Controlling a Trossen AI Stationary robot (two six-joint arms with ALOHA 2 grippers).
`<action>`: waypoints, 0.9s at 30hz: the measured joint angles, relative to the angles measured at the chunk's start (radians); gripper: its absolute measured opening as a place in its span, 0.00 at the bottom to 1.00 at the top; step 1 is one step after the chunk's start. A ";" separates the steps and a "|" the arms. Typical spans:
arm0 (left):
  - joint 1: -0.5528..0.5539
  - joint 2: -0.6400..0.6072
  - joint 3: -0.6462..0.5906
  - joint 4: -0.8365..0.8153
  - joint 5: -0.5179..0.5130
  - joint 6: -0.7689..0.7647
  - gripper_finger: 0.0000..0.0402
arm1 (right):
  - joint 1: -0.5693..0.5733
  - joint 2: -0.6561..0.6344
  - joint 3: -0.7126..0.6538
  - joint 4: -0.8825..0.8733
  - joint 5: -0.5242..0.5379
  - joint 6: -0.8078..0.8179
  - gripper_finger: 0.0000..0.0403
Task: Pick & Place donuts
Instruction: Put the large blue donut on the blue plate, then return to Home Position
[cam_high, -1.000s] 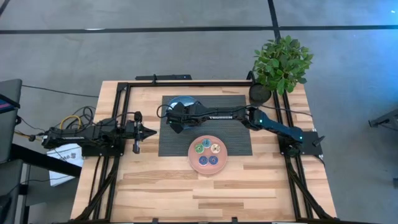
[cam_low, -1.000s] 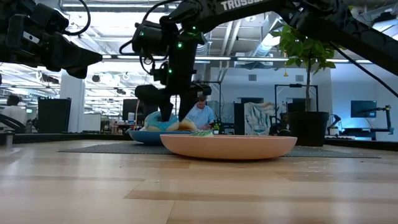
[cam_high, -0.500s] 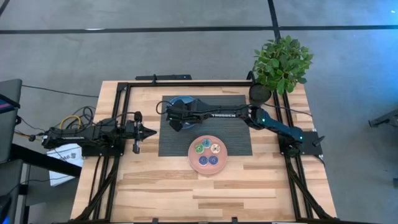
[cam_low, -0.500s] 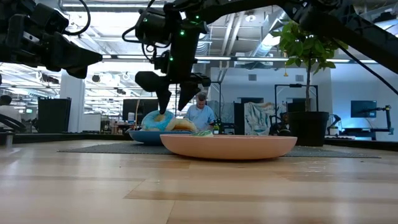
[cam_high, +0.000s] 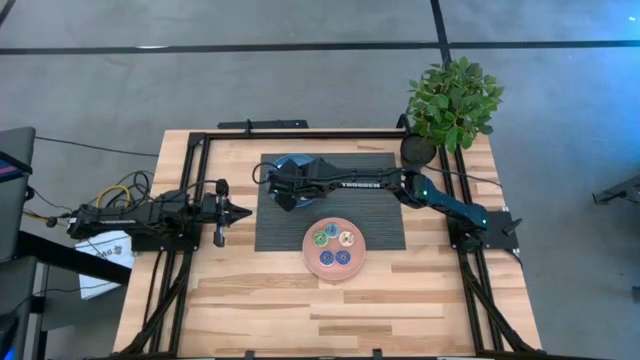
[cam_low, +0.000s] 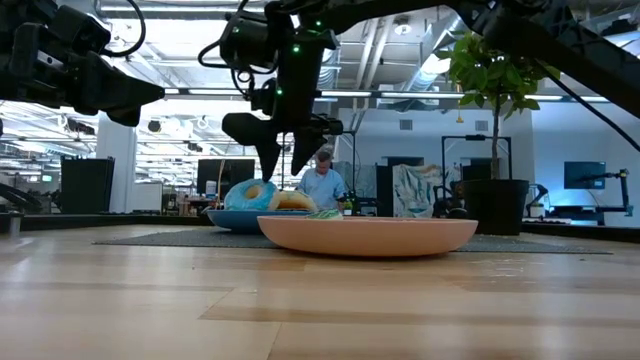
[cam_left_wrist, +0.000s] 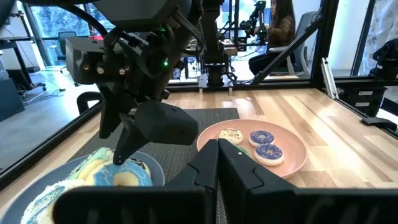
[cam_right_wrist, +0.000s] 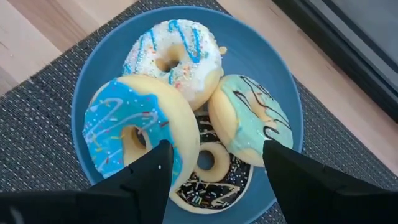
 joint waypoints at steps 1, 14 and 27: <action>0.000 0.000 0.000 0.000 0.000 0.000 0.00 | 0.001 0.000 0.000 0.000 0.000 0.000 0.60; 0.000 0.000 0.000 0.000 0.000 0.000 0.00 | 0.060 -0.144 -0.005 -0.037 0.003 -0.079 0.59; 0.000 0.000 0.000 0.000 0.000 0.000 0.00 | 0.281 -0.265 -0.303 -0.064 0.067 -0.125 0.03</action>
